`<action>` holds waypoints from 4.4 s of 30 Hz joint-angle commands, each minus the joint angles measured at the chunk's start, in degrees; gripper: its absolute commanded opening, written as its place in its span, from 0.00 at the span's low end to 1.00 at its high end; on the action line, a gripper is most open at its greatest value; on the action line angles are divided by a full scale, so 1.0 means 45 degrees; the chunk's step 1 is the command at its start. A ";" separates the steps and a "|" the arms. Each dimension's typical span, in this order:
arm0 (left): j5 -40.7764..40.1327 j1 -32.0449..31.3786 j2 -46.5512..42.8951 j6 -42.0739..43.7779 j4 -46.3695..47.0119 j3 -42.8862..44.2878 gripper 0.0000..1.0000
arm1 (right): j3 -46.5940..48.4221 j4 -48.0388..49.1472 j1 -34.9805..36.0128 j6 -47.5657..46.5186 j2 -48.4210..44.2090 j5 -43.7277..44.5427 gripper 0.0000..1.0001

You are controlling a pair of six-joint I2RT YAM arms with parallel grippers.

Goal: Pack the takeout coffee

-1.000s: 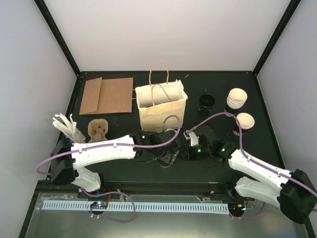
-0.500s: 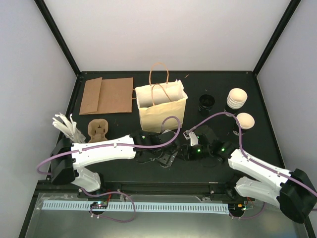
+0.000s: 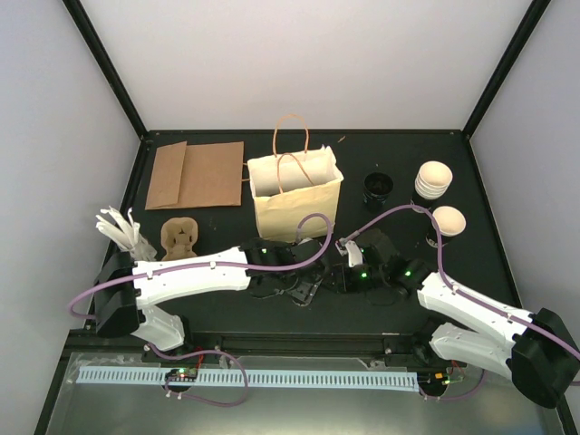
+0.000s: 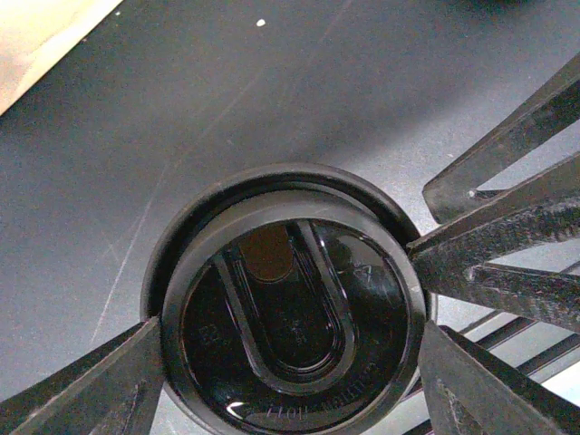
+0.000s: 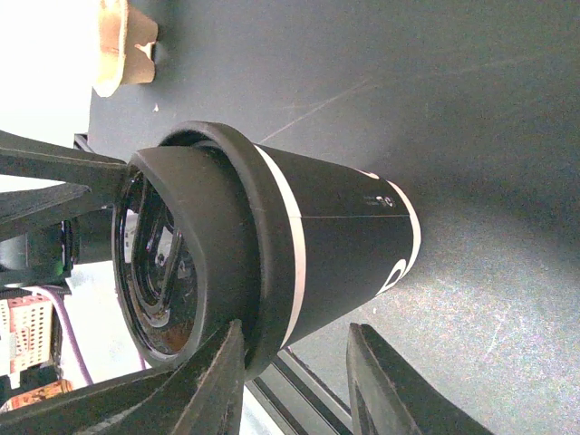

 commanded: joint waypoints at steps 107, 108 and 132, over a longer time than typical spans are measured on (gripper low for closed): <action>-0.0257 0.0077 0.0647 0.0516 -0.0659 0.0555 0.83 | 0.2950 -0.2445 -0.0830 -0.0958 0.0069 0.2061 0.27; -0.0314 0.0058 0.0667 0.0501 -0.0701 0.0560 0.83 | 0.2948 -0.2450 -0.0840 -0.1020 0.0055 0.2041 0.28; 0.3188 0.2399 -0.2066 0.3082 -0.0189 0.0444 0.67 | 0.1638 -0.1644 -0.0811 -0.2612 -0.3378 0.2311 0.67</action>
